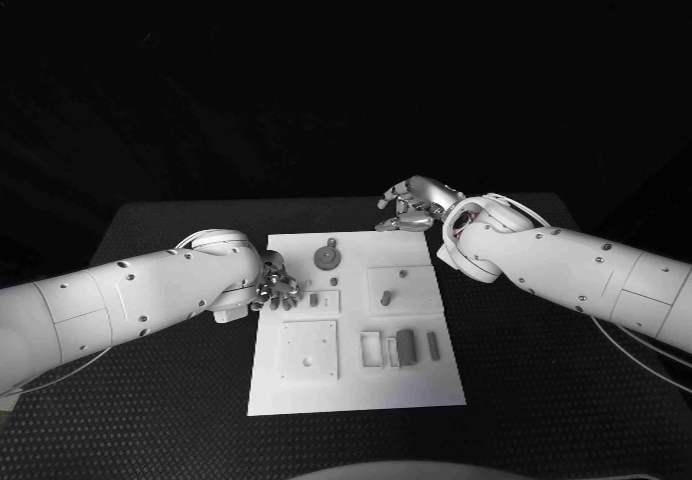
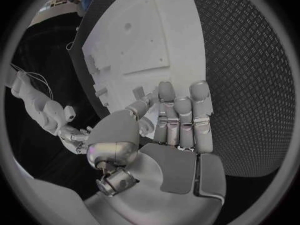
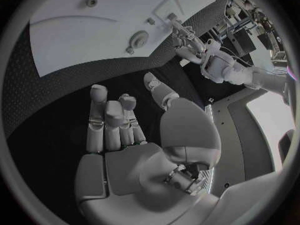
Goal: Assemble the parts on the task board
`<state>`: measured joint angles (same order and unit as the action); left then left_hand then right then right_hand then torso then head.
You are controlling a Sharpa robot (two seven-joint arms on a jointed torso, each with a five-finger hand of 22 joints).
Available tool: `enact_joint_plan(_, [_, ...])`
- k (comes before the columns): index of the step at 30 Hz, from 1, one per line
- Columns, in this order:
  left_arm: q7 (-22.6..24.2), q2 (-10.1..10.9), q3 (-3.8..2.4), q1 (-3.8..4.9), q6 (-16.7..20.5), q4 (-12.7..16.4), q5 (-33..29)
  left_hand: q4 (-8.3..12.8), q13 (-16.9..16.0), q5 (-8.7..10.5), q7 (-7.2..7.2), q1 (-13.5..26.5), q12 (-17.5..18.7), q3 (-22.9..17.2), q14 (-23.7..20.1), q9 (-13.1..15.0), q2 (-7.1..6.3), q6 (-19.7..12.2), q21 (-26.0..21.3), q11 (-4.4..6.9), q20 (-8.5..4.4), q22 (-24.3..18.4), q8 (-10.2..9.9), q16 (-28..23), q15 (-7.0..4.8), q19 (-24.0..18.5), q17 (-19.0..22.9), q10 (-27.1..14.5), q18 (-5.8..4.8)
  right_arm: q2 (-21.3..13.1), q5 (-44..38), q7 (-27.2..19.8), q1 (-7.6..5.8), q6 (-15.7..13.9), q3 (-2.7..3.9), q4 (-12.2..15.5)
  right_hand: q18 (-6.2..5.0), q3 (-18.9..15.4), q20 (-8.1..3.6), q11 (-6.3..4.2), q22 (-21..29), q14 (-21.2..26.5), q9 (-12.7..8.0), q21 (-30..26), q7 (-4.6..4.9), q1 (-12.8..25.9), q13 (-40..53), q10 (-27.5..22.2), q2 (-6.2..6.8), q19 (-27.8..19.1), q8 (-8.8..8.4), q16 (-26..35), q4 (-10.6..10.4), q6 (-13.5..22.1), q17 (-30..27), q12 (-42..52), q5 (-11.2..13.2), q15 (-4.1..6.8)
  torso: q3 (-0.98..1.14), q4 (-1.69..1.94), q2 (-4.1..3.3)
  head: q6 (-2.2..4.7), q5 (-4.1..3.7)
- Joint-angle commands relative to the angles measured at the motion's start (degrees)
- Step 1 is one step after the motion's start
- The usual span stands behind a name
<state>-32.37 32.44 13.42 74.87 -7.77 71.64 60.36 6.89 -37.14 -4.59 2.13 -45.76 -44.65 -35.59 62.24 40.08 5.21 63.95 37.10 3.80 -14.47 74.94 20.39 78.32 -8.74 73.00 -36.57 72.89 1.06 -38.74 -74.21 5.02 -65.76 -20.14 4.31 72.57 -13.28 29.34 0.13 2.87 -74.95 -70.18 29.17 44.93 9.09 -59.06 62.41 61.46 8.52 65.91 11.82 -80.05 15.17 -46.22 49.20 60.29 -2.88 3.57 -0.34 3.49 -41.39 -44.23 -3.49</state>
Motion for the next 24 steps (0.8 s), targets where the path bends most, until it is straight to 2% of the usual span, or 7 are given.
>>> enact_joint_plan(1, [-0.3,-0.2,0.01,0.01,-1.4,0.1,1.5,2.3,0.0,0.28,0.31,-0.3,-0.3,-2.5,0.2,0.1,0.21,0.1,0.3,-0.06,-0.35,1.2,0.2,0.1,-0.82,-0.1,0.0,-0.3,1.95,0.0,0.0,-0.2,0.04,0.6,0.02,0.1,-1.72,0.0,-0.41,-0.08,-0.9,0.2,-0.1,-0.3,0.28,0.4,-0.1,-0.4,0.01,0.0,0.31,0.4,-0.2,0.0,-0.1,0.3,0.1,-0.04,-0.02,0.02,0.00,0.01,0.02])
enact_joint_plan(10, [-0.2,-0.7,0.03,-0.05,-1.1,-0.2,1.5,1.9,0.0,0.67,0.37,-0.1,-0.4,-2.5,0.1,0.2,-0.07,-0.1,0.4,-0.11,-0.35,1.2,0.2,0.0,-0.79,-0.3,0.1,-0.4,1.93,0.0,0.0,-0.2,0.06,0.6,0.02,0.1,-1.72,0.0,-0.41,-0.08,-0.9,0.2,-0.1,-0.3,0.28,0.4,-0.1,-0.4,0.02,0.0,0.30,0.4,-0.2,0.0,-0.1,0.3,0.1,-0.04,-0.03,0.02,-0.01,-0.08,-0.05])
enact_joint_plan(13, [-0.2,-0.8,0.05,-0.12,-0.9,-0.5,1.5,1.3,0.0,1.64,0.39,0.3,-0.5,-2.2,0.1,0.4,-0.62,-0.2,0.4,-0.13,-0.36,1.1,0.3,0.0,-0.76,-0.3,0.1,-0.5,1.92,0.0,0.0,-0.2,0.07,0.5,0.02,0.2,-1.72,0.0,-0.41,-0.08,-0.9,0.2,-0.1,-0.3,0.28,0.4,-0.1,-0.4,0.02,0.0,0.30,0.4,-0.2,0.0,-0.1,0.3,0.1,-0.04,-0.03,0.02,-0.02,-0.09,-0.10])
enact_joint_plan(22, [-0.5,-0.9,0.07,-0.15,-0.2,-0.6,1.5,1.0,0.0,1.69,0.40,0.4,-0.5,-2.1,0.1,0.5,-0.95,-0.3,0.5,-0.14,-0.38,1.1,0.3,0.0,-0.76,-0.3,0.1,-0.5,1.94,-0.1,0.0,0.0,0.08,1.0,0.02,0.1,-1.72,0.0,-0.41,-0.07,-0.9,0.2,-0.1,-0.3,0.28,0.4,-0.1,-0.5,0.03,0.0,0.30,0.4,-0.2,0.0,-0.1,0.3,0.1,-0.04,0.02,0.01,-0.01,-0.04,-0.16])
enact_joint_plan(24, [-0.5,-0.9,0.07,-0.15,-0.4,-0.6,1.5,0.8,0.0,1.75,0.42,0.5,-0.5,-1.9,0.0,0.5,-1.36,-0.3,0.5,-0.16,-0.37,1.1,0.3,0.0,-0.74,-0.4,0.1,-0.6,1.94,-0.1,0.0,0.0,0.08,1.0,0.02,0.1,-1.72,0.0,-0.41,-0.07,-0.9,0.2,-0.1,-0.3,0.28,0.4,-0.1,-0.5,0.06,0.0,0.30,0.4,-0.2,0.1,-0.1,0.3,0.1,-0.04,0.01,0.03,-0.01,-0.09,-0.18])
